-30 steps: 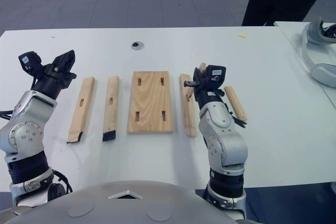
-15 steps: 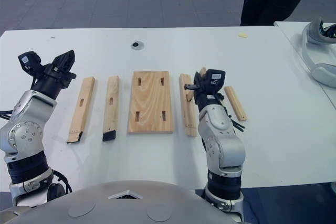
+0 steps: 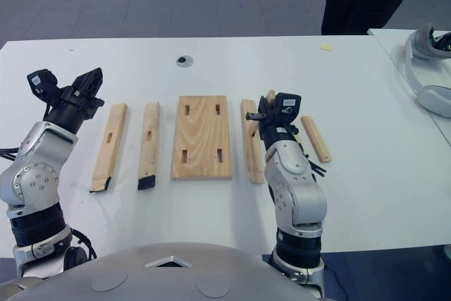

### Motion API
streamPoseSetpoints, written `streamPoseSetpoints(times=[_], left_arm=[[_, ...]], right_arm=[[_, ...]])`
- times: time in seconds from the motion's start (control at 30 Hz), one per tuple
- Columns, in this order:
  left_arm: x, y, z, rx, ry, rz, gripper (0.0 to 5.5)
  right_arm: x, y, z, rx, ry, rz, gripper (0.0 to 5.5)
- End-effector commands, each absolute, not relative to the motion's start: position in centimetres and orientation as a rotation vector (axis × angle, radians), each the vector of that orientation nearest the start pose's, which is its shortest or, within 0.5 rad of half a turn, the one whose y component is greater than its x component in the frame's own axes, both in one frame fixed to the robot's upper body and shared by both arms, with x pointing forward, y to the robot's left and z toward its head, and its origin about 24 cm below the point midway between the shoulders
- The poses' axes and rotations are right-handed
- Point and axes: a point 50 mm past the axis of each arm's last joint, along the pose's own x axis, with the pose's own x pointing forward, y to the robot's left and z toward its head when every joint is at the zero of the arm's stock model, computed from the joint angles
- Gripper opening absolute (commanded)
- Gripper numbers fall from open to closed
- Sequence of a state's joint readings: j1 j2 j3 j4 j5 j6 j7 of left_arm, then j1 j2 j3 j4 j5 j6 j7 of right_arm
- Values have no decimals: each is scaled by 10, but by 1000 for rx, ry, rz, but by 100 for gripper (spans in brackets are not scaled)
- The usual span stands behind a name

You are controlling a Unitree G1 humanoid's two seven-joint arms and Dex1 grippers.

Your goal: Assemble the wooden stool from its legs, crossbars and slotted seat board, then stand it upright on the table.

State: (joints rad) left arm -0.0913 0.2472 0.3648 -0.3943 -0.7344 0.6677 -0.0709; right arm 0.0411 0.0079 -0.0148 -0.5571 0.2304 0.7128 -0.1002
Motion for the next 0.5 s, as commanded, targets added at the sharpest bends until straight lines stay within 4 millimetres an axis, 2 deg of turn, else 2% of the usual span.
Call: streamPoseSetpoints(times=[0.03,0.3,0.5], left_arm=[[250,223,121,-409,60,-117,150],[249,223,119,-411,60,-116,150],[248,222,118,-414,62,-113,150]], right_arm=[[232,-146,88,188,214,-8,41],[233,-151,85,174,213,-28,41],[231,-152,82,101,234,-46,41]])
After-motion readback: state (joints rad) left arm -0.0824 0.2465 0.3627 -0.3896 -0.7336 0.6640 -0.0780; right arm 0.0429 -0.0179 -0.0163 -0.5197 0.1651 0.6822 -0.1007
